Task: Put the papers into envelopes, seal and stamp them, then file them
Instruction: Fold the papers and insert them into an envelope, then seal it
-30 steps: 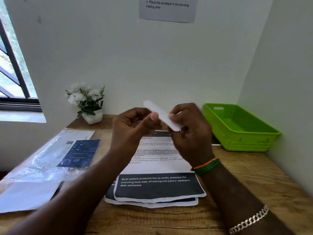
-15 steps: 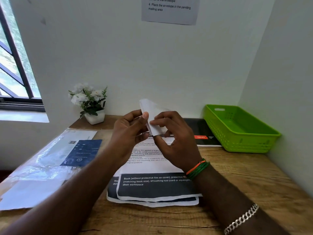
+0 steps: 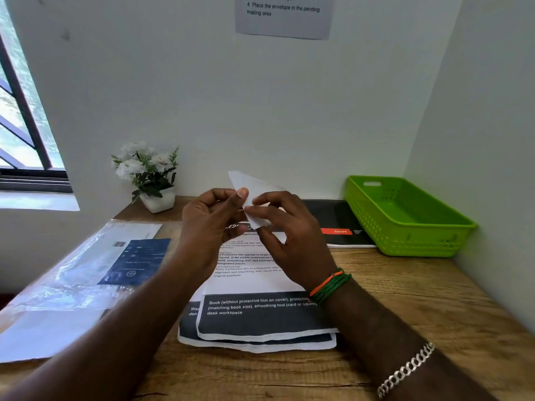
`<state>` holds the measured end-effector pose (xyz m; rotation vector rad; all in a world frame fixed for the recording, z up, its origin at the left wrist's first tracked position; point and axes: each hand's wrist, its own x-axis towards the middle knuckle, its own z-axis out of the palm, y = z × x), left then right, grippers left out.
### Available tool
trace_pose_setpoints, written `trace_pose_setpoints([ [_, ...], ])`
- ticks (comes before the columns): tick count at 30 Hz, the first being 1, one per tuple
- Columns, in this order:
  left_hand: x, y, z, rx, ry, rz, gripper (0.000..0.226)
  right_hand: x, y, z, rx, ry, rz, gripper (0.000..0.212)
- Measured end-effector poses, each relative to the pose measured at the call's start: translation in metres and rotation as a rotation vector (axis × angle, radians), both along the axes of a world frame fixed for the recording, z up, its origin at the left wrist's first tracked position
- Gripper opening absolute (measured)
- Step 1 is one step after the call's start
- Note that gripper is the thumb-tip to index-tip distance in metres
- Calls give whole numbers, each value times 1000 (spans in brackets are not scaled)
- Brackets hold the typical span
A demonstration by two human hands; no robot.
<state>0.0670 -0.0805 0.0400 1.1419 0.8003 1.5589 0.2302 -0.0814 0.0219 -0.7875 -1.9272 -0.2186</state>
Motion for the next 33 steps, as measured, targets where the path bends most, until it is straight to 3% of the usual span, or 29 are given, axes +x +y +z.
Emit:
trace_pose_setpoints([
  [5, -4, 4, -2, -63, 14, 31, 18, 1, 0, 0, -72, -56, 62, 33],
  [7, -9, 7, 2, -98, -48, 16, 14, 6, 3, 1, -107, 98, 54, 31],
  [9, -14, 9, 8, -122, -126, -2, 13, 16, 12, 5, -185, 383, 5, 24],
  [13, -31, 15, 13, -151, -350, -97, 19, 47, 40, 6, -574, 927, -121, 17],
  [17, -43, 20, 11, -223, -445, -161, 36, 67, 59, -9, -915, 1114, -102, 6],
  [20, -53, 25, 8, -296, -418, -142, 34, 69, 58, -15, -996, 1109, -57, 7],
  [23, -65, 32, 5, -432, -140, 12, 24, 72, 56, -13, -934, 1018, -160, 18],
  [28, -96, 45, -5, -580, 656, 309, 26, 74, 53, -19, -915, 662, -356, 25],
  [33, -110, 57, -24, -530, 1052, 347, 21, 63, 49, -23, -812, 217, -511, 23],
])
